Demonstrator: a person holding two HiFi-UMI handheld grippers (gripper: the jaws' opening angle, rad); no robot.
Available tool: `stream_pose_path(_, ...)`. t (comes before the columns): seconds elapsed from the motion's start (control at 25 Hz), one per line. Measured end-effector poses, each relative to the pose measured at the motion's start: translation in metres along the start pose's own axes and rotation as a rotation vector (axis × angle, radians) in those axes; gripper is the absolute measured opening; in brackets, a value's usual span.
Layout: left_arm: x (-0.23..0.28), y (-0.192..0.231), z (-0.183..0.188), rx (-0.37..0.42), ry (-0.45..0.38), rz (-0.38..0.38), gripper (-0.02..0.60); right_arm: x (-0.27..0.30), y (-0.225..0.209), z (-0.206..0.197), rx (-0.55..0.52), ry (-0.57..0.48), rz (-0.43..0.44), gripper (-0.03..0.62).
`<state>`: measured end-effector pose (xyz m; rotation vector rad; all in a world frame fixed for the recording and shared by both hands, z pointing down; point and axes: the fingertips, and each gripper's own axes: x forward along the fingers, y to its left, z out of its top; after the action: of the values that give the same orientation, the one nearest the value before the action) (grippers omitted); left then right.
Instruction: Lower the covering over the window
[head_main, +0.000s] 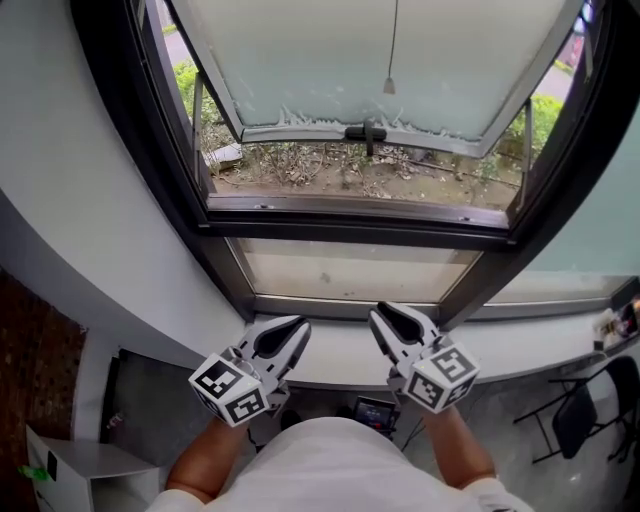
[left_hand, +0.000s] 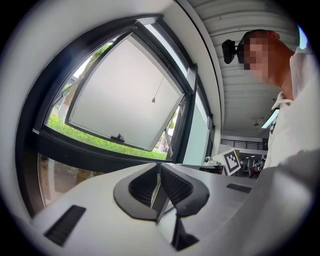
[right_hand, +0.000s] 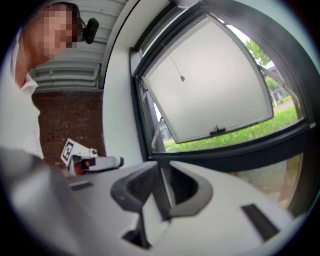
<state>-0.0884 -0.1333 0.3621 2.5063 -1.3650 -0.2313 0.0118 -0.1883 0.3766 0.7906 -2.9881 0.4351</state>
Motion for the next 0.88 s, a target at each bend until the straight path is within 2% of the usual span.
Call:
stream_pose_path(0.44, 0.025, 0.028, 0.043, 0.106, -0.006, -0.07, 0.02, 0.022, -0.003, 0.055, -0.163, -0.042, -0.057, 0.075)
stream_pose_path(0.88, 0.054, 0.044, 0.115, 0.239, -0.054, -0.107, 0.02, 0.041, -0.02, 0.135, -0.364, -0.097, -0.127, 0.075)
